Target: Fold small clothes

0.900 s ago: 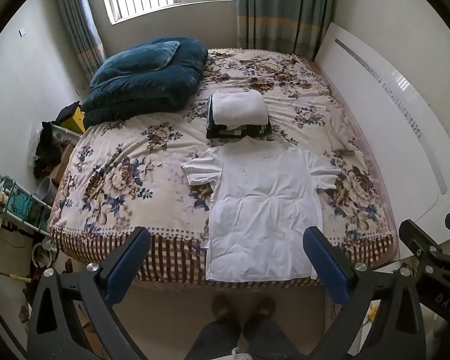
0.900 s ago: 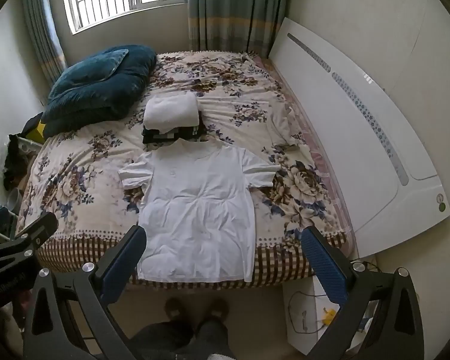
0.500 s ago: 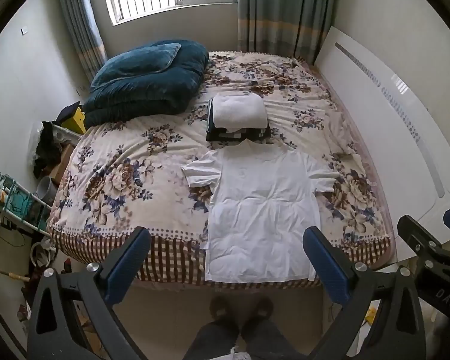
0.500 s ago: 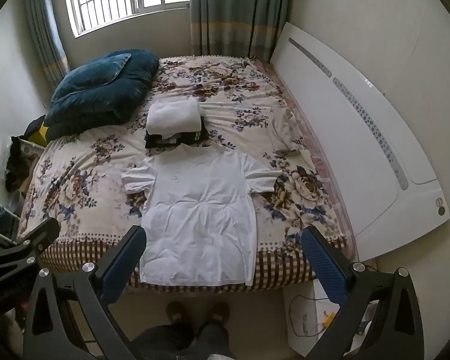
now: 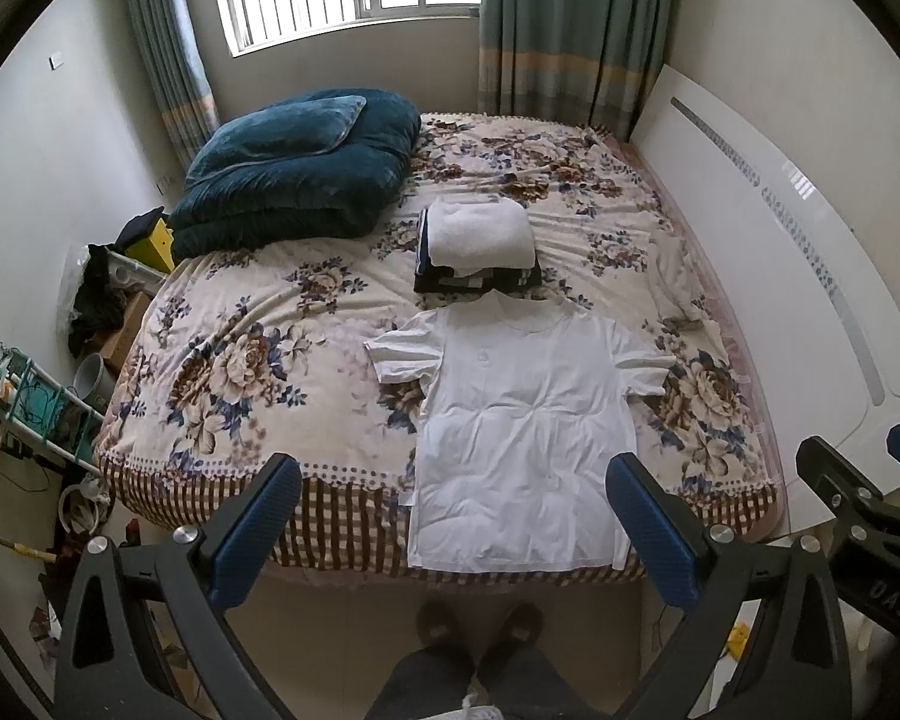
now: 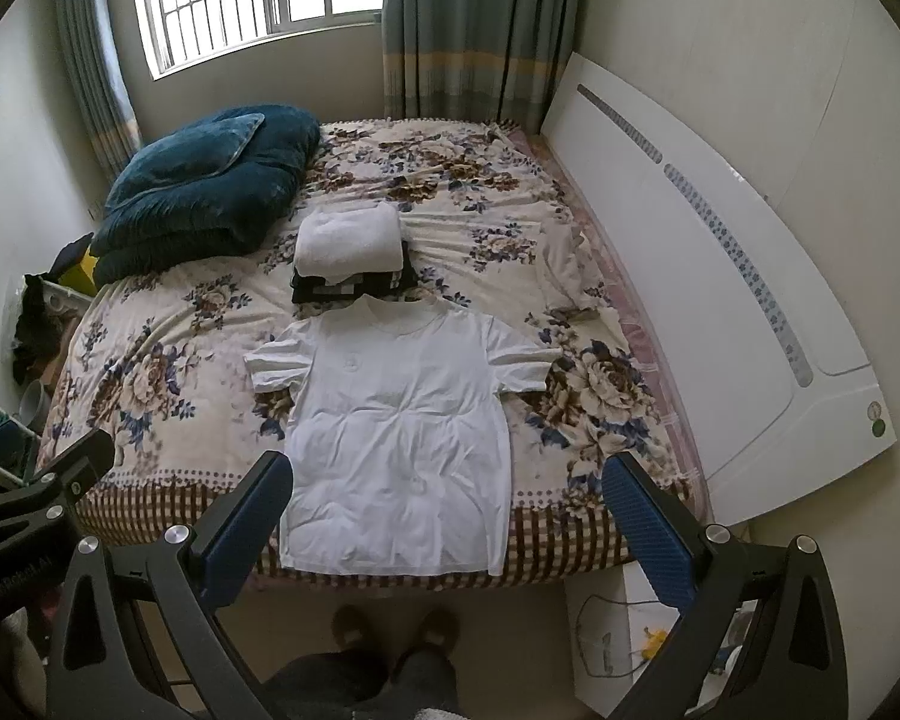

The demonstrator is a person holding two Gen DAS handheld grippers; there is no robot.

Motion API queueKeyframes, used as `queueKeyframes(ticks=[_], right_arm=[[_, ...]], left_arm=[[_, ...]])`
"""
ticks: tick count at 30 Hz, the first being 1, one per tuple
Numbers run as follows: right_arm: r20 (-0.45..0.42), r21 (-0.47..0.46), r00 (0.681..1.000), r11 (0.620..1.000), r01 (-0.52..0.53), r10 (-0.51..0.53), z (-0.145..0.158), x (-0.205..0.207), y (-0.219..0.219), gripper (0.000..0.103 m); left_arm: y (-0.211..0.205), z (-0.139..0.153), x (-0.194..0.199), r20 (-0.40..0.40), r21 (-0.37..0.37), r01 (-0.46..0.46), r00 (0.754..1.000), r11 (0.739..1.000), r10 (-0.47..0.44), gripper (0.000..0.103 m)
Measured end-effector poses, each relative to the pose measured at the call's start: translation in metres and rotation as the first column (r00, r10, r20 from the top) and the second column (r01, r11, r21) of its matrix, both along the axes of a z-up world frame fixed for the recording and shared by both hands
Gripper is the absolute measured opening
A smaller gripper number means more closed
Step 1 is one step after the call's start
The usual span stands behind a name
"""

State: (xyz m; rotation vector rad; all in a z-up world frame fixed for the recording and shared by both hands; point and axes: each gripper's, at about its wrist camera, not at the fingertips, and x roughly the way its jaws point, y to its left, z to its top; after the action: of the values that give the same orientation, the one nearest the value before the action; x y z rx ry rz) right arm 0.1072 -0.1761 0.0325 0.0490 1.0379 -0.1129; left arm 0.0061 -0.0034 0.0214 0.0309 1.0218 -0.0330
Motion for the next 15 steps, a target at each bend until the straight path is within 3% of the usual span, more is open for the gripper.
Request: queueKeyframes(ticks=[15], right_arm=[[0.004, 0.007, 1.0, 1.0, -0.002, 0.002, 0.013, 0.003, -0.001, 0.103]], left_arm=[[-0.002, 0.008, 0.004, 0.011, -0.001, -0.002, 1.0, 1.0, 0.002, 0.103]])
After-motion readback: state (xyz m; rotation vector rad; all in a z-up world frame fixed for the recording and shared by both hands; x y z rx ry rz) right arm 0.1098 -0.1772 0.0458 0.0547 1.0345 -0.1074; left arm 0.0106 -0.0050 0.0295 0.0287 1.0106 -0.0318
